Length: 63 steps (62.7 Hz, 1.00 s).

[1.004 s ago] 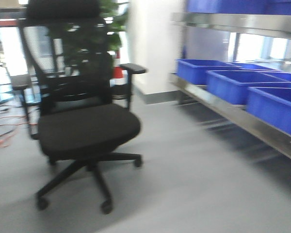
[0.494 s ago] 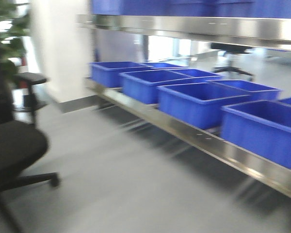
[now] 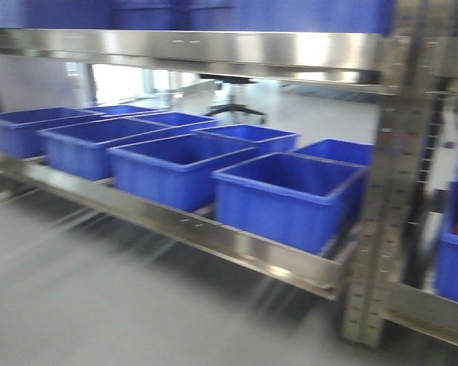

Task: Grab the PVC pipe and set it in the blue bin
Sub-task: 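Drive the base past the chair to the shelf of blue bins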

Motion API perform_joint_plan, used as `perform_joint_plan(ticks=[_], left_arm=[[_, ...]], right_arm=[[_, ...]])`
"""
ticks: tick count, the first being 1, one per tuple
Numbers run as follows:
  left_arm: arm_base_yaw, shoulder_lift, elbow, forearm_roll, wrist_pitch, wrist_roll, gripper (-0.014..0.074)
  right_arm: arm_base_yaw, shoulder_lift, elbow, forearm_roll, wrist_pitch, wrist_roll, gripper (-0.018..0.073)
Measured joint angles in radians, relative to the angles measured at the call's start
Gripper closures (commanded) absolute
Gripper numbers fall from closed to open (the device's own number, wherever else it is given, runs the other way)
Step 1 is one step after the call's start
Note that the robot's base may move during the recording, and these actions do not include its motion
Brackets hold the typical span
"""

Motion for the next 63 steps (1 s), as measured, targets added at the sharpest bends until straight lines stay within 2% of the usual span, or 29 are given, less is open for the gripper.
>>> perform_joint_plan(ticks=[63], left_arm=[[0.000,0.000,0.000,0.000,0.000,0.000,0.0707]], right_arm=[[0.000,0.000,0.000,0.000,0.000,0.000,0.0724]])
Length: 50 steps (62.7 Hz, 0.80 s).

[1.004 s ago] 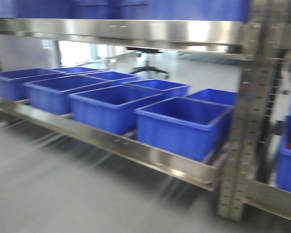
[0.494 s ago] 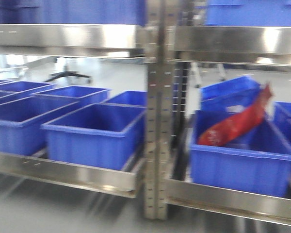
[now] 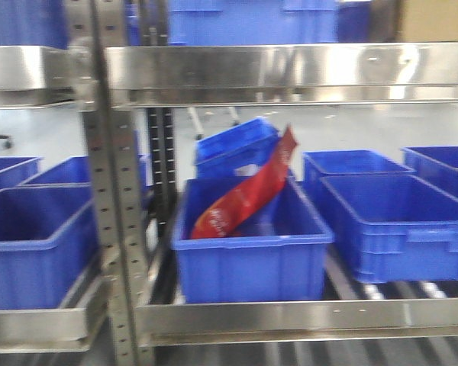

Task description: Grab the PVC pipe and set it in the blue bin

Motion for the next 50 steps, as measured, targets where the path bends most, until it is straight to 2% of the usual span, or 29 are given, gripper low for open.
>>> perform_joint_plan(ticks=[50], left_arm=[[0.000,0.000,0.000,0.000,0.000,0.000,0.0707]], right_arm=[[0.000,0.000,0.000,0.000,0.000,0.000,0.0724]])
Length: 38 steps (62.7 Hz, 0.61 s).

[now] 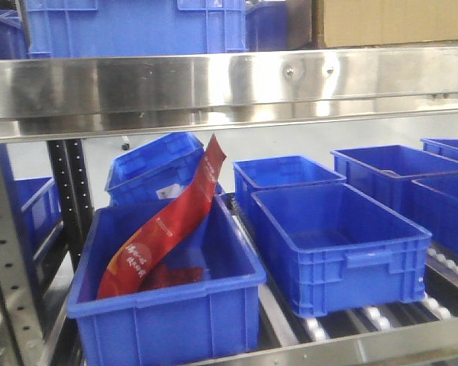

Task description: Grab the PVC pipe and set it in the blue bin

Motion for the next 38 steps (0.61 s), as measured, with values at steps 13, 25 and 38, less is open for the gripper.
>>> perform_joint_plan(ticks=[13,25,38], left_arm=[[0.000,0.000,0.000,0.000,0.000,0.000,0.0707],[0.000,0.000,0.000,0.000,0.000,0.000,0.0707],[0.000,0.000,0.000,0.000,0.000,0.000,0.0707]], right_arm=[[0.000,0.000,0.000,0.000,-0.023,0.000,0.0724],[0.000,0.000,0.000,0.000,-0.046,0.000,0.0724],[0.000,0.000,0.000,0.000,-0.050,0.000,0.0724]])
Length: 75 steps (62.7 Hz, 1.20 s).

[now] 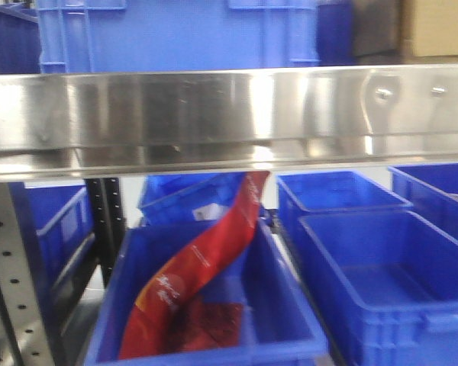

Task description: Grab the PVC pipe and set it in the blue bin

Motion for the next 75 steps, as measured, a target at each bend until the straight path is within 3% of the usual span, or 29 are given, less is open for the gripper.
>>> perform_joint_plan(ticks=[75], left_arm=[[0.000,0.000,0.000,0.000,0.000,0.000,0.0707]], right_arm=[[0.000,0.000,0.000,0.000,-0.001,0.000,0.0724]])
